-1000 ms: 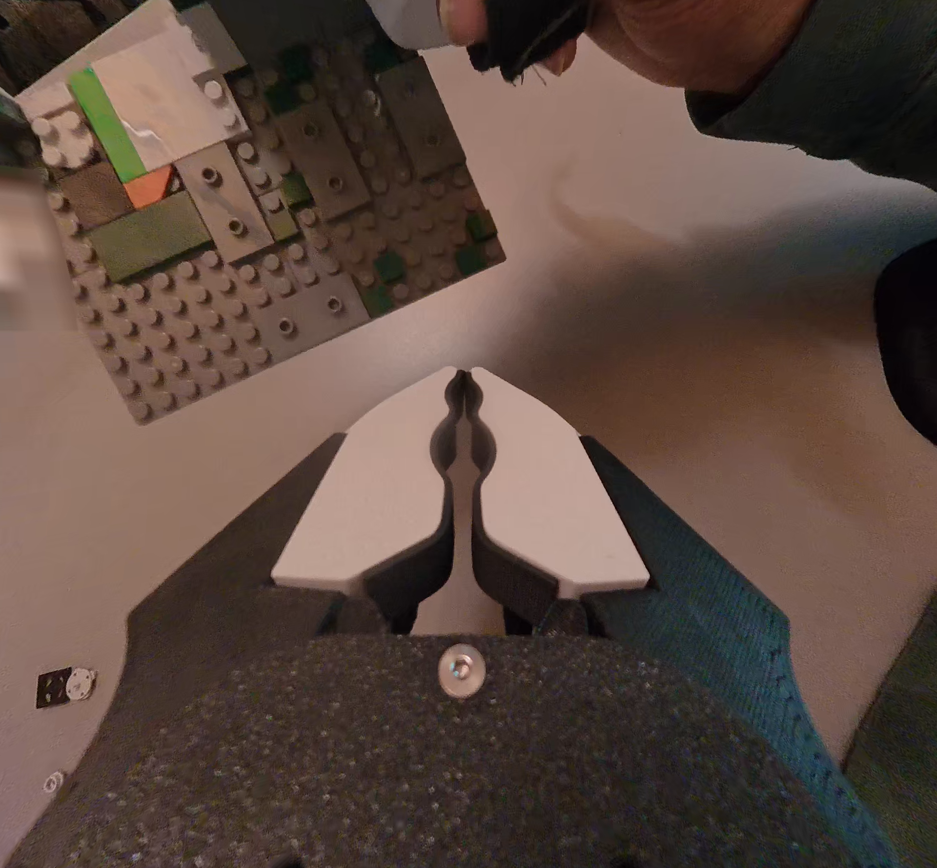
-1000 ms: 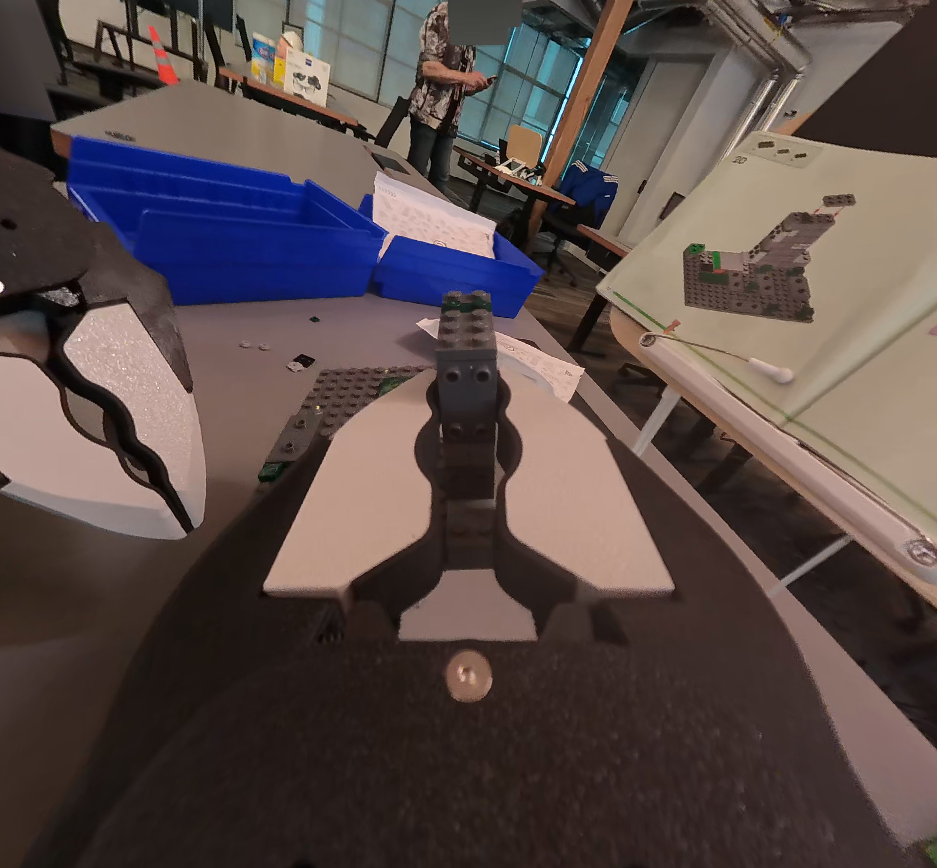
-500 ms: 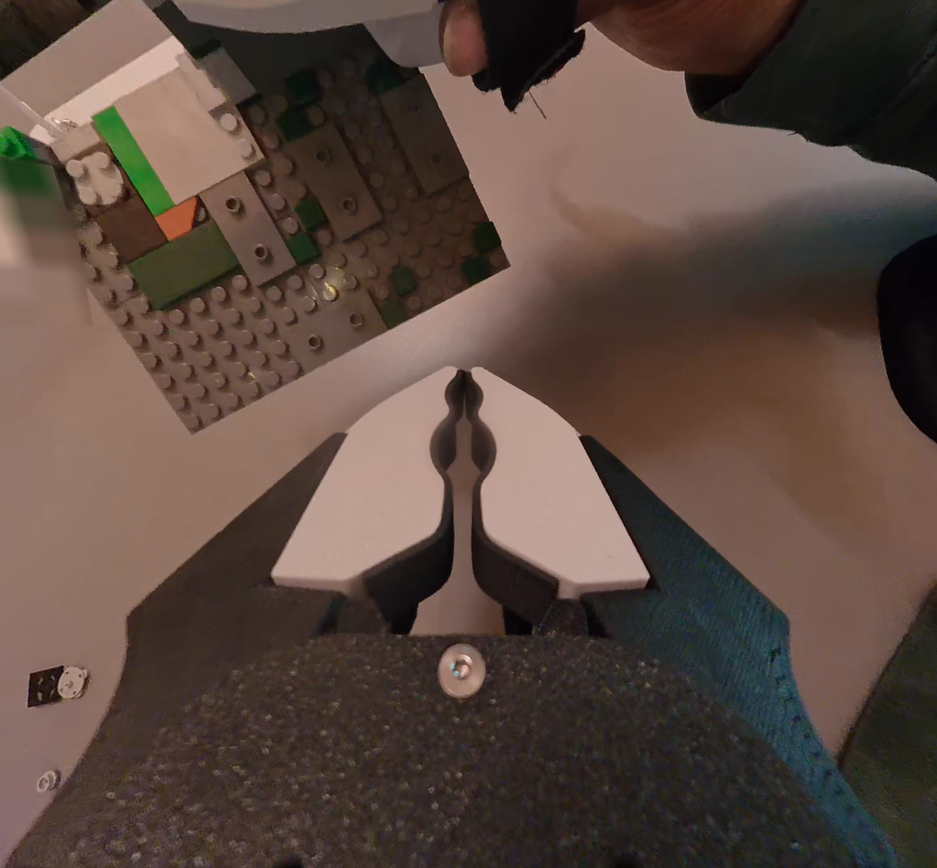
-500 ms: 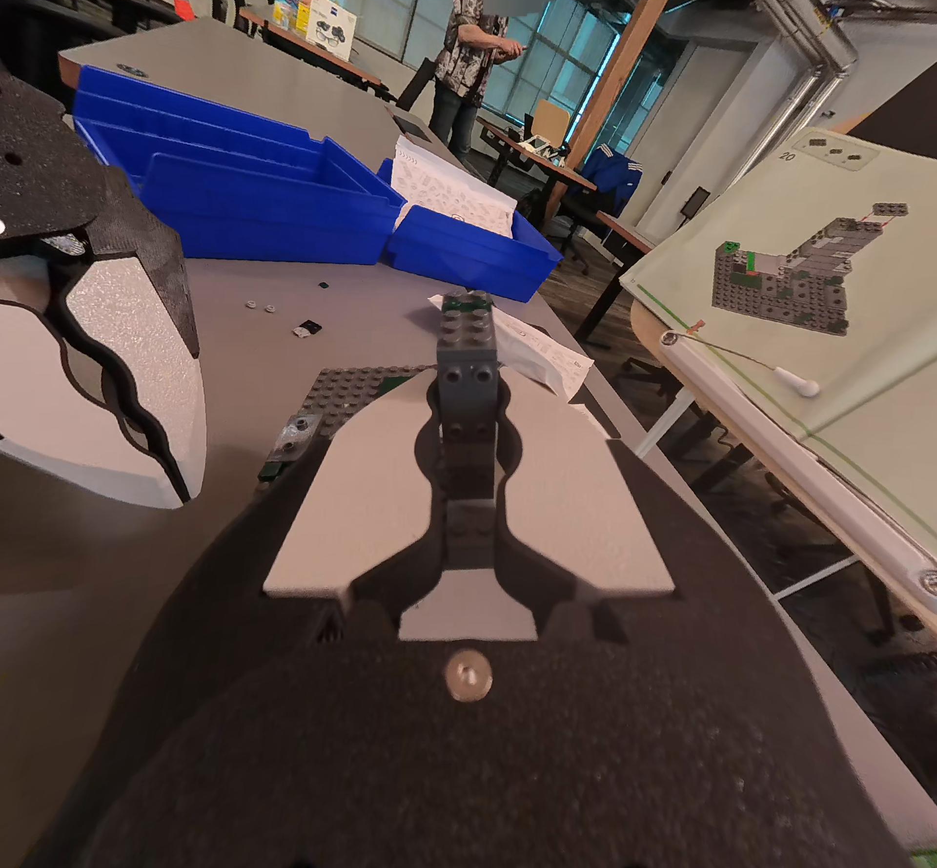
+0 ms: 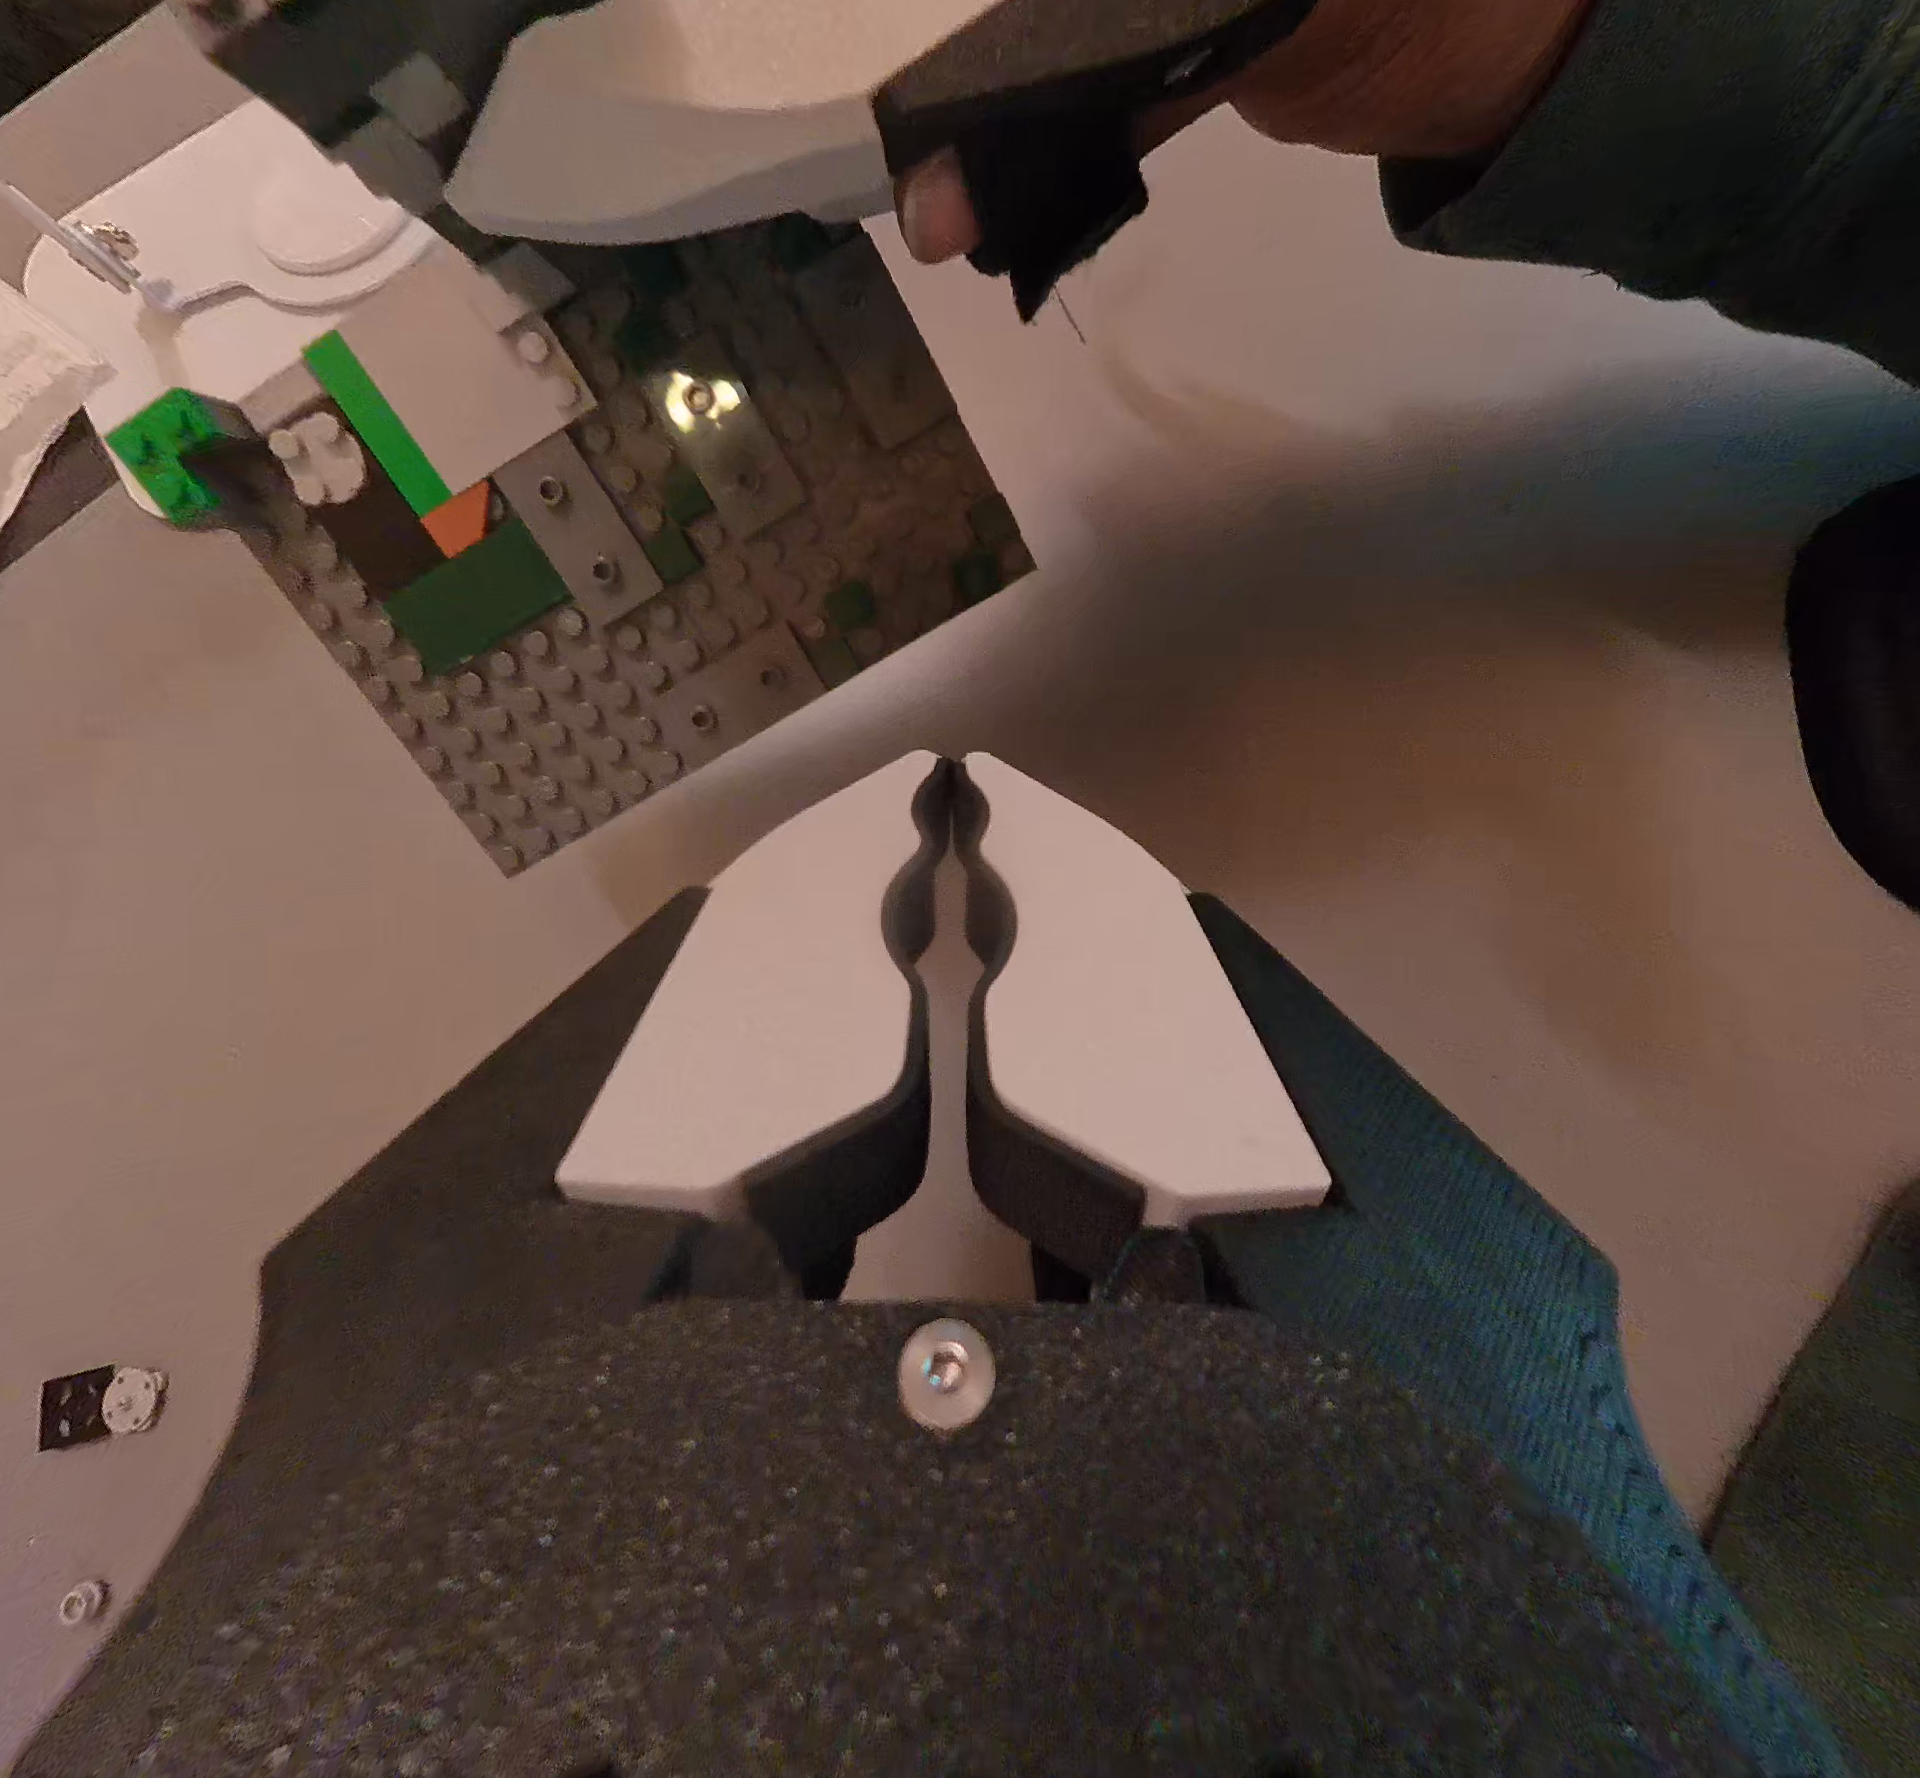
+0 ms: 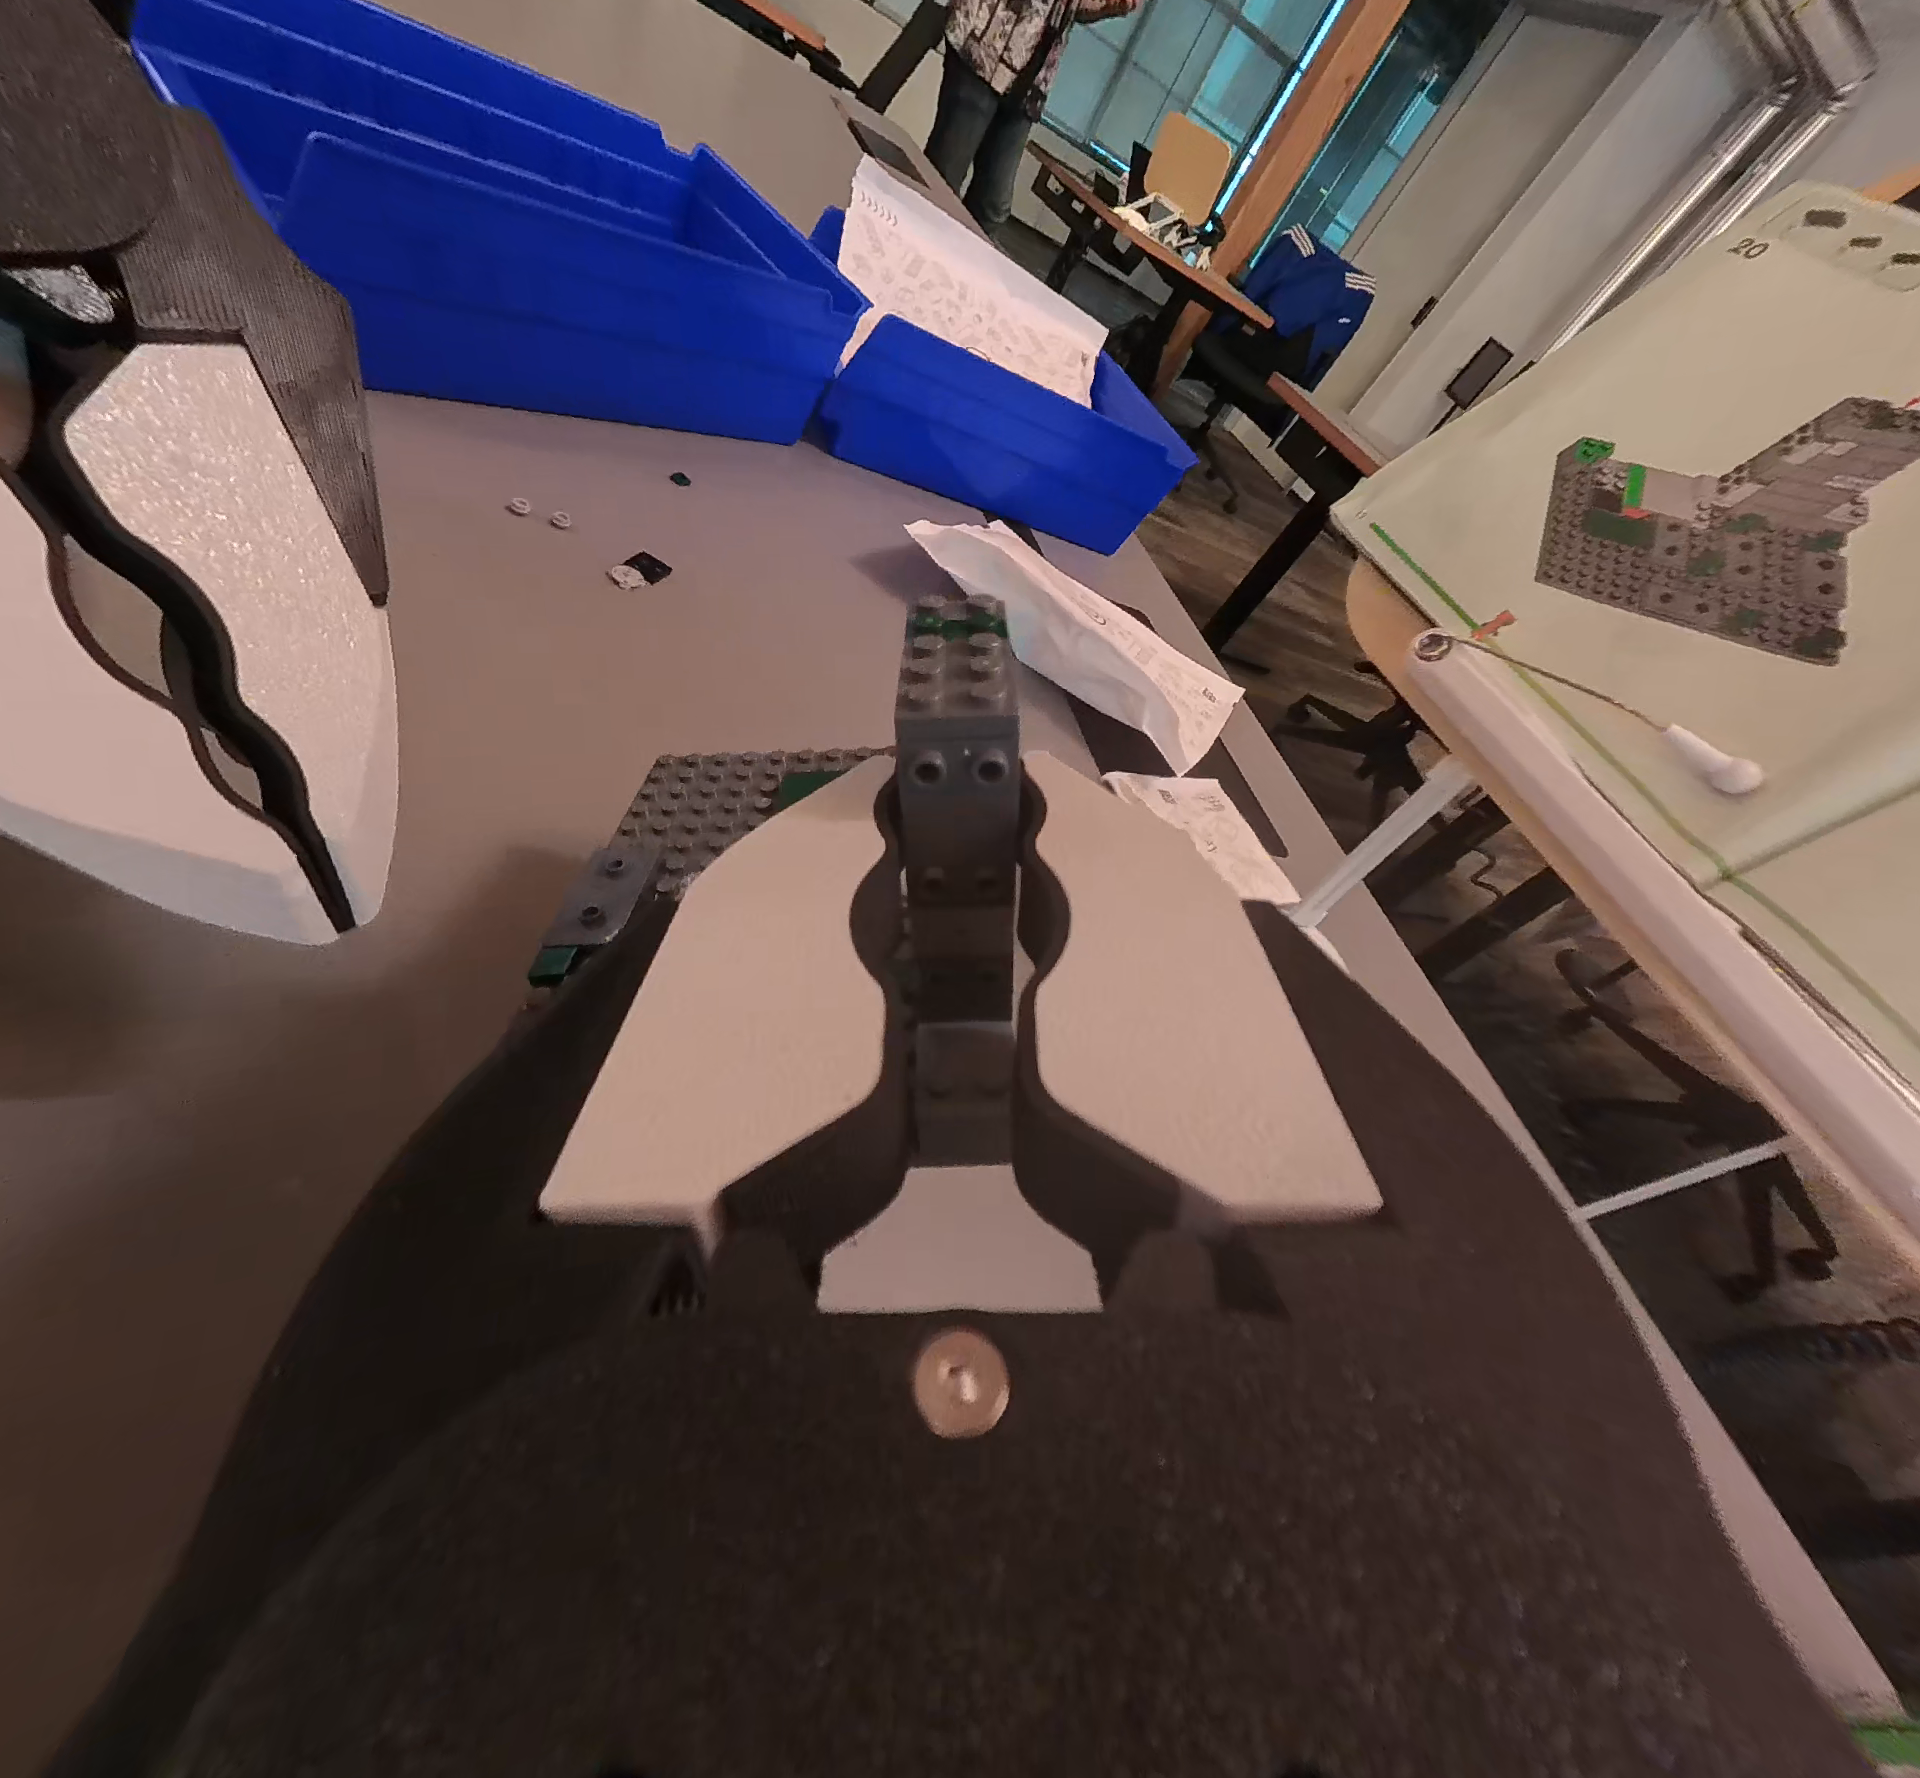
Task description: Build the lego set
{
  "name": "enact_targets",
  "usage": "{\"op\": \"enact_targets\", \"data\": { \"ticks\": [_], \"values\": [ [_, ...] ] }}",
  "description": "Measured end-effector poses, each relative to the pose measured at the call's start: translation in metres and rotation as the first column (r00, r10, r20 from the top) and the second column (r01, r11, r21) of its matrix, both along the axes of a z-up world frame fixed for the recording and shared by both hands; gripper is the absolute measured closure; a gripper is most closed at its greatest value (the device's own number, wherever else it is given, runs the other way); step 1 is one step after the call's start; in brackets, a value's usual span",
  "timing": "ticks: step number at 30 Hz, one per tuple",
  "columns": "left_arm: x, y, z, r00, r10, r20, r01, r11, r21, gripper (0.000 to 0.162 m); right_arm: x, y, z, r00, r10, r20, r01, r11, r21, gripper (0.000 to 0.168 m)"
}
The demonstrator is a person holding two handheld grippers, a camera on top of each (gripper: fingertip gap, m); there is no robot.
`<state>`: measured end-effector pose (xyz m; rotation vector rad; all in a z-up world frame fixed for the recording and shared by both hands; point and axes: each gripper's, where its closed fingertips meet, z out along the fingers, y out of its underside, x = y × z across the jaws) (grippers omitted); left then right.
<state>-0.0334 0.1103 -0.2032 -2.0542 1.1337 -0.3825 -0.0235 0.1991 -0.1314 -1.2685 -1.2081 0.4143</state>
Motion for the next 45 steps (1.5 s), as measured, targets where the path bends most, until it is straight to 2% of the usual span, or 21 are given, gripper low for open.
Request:
{"op": "enact_targets", "data": {
  "ticks": [8,12,16,20,32,37,41,45],
  "values": [
    [0.000,0.000,0.001,1.000,0.000,0.002,0.000,1.000,0.003,0.162,-0.002,0.001,-0.011,1.000,0.008,-0.026,-0.010,0.997,-0.072,0.151],
    [0.000,0.000,0.002,1.000,0.000,0.006,0.000,1.000,0.008,0.162,0.001,0.009,-0.028,0.997,0.023,-0.078,-0.041,0.972,-0.232,0.151],
    [-0.002,0.002,0.002,1.000,0.007,0.011,-0.007,1.000,0.013,0.162,0.009,0.024,-0.056,0.994,0.012,-0.108,-0.056,0.908,-0.415,0.150],
    [-0.003,0.005,0.000,1.000,0.014,0.017,-0.015,1.000,0.008,0.162,0.013,0.029,-0.073,0.990,0.022,-0.136,-0.092,0.841,-0.533,0.149],
    [-0.001,0.005,-0.002,1.000,0.008,0.024,-0.008,1.000,-0.001,0.162,0.020,0.032,-0.069,0.987,0.042,-0.156,-0.119,0.840,-0.529,0.148],
    [-0.014,0.012,0.009,0.998,0.030,0.059,-0.030,1.000,-0.001,0.162,0.031,0.031,-0.052,0.989,0.021,-0.147,-0.094,0.857,-0.507,0.137],
    [-0.032,0.023,0.023,0.992,0.035,0.124,-0.036,0.999,0.006,0.162,0.051,0.021,-0.052,0.999,-0.005,-0.046,-0.019,0.861,-0.508,0.130],
    [-0.046,0.035,0.024,0.986,-0.004,0.166,0.002,1.000,0.012,0.162,0.064,0.007,-0.078,0.997,-0.015,0.069,0.051,0.832,-0.552,0.129]
  ]
}}
